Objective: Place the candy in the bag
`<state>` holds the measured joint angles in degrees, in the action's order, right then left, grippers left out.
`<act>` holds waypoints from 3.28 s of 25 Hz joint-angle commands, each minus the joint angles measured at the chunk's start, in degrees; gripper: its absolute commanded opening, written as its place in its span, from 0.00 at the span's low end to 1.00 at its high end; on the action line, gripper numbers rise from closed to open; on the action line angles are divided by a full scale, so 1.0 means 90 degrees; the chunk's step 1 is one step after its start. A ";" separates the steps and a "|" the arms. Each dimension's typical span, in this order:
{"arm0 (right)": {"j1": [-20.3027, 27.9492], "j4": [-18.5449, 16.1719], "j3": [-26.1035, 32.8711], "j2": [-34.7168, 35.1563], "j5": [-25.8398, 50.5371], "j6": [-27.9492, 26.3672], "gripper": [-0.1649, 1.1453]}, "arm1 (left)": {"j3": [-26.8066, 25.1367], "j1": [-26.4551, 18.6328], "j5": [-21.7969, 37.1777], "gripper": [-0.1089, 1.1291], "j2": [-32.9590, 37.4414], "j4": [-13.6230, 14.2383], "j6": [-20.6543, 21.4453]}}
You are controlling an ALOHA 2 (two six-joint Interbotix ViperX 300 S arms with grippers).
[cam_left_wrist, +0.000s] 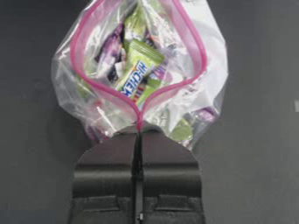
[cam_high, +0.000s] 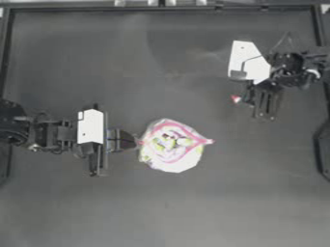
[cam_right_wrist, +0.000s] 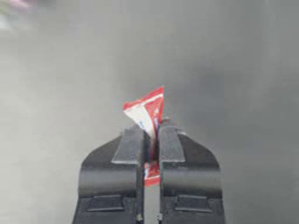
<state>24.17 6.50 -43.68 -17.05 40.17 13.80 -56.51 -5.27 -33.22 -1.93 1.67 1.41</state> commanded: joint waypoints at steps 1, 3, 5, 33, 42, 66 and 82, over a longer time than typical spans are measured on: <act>-0.0342 0.0166 0.0508 -0.0371 0.0254 -0.0088 0.32 | 0.0107 -0.0010 -0.0049 0.12 0.0078 0.0000 0.0010; -0.0518 0.0186 0.0693 -0.0381 0.0352 -0.0156 0.32 | 0.0107 -0.0010 -0.0049 0.12 0.0078 0.0000 0.0010; -0.0703 0.0166 0.0889 -0.0371 0.0439 -0.0244 0.32 | 0.0117 -0.0010 -0.0049 0.12 0.0078 0.0000 0.0010; -0.2051 0.0117 0.2979 0.2119 0.0176 -0.0361 0.31 | 0.0254 -0.0010 0.0010 0.11 -0.0049 0.0010 0.0020; -0.2051 0.0117 0.3115 0.2617 0.0020 -0.0322 0.31 | 0.0254 -0.0010 0.0000 0.11 -0.0039 0.0020 0.0020; -0.2051 0.0049 0.3193 0.2979 -0.0117 -0.0361 0.69 | 0.0234 -0.0010 0.0000 0.11 -0.0049 0.0029 0.0020; -0.2051 0.0098 0.3115 0.2021 -0.0088 -0.0322 0.80 | 0.0215 0.0039 0.0010 0.11 0.0029 0.0039 0.0020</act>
<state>5.80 7.38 -15.47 4.92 39.64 10.90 -55.02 -5.19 -32.96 -4.22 1.93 1.49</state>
